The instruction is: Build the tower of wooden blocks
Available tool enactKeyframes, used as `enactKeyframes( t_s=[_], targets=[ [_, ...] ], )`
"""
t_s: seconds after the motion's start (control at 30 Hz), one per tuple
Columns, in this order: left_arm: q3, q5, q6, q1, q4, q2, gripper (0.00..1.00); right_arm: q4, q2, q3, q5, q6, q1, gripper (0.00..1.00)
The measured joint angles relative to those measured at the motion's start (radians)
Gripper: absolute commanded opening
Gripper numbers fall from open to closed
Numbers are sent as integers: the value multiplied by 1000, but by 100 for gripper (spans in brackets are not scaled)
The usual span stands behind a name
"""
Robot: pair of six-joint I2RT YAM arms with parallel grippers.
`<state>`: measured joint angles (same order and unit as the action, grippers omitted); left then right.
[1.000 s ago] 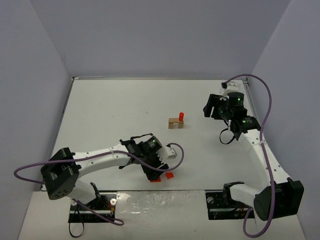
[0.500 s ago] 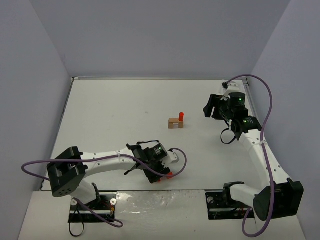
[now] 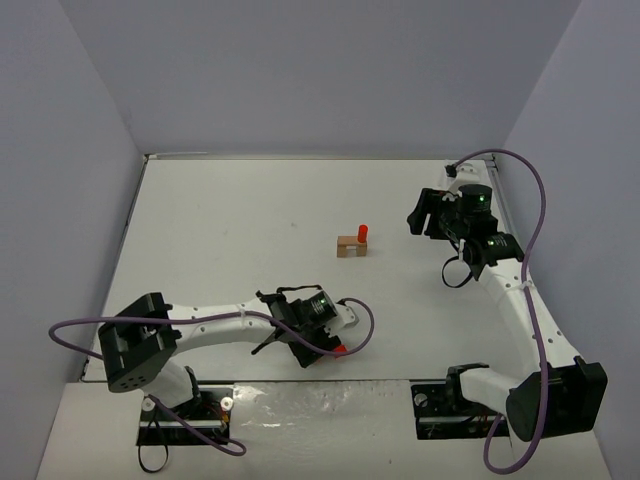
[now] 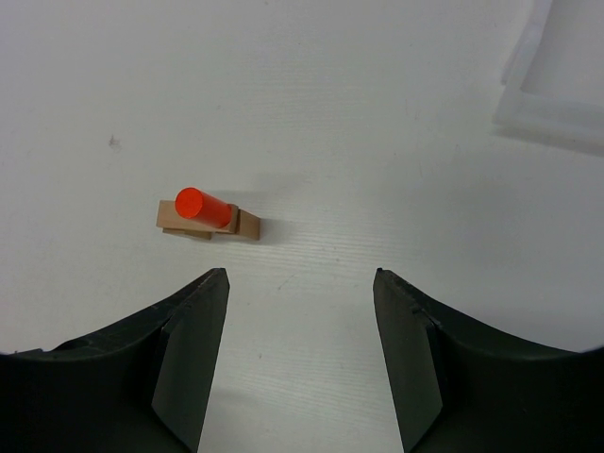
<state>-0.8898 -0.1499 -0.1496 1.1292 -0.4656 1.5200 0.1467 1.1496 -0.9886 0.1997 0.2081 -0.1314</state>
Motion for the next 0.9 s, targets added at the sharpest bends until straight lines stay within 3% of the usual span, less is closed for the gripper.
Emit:
enactKeyframes(
  t_s=[0.17,0.27,0.47,0.73,0.9],
  targets=[
    [0,0,-16,10,-2,32,41,0,0,0,1,0,0,60],
    [0,7,-25,10,-2,39,23,0,0,0,1,0,0,60],
    [0,28,-41,10,-3,39,0,0,0,0,2,0,1,60],
    [-21,120,-33,-2,-17,-109,0,5,6,-12,87,10,1,60],
    [-57,121,-18,-116,114,-297,0,11,49,-85,245,45,1,60]
  ],
)
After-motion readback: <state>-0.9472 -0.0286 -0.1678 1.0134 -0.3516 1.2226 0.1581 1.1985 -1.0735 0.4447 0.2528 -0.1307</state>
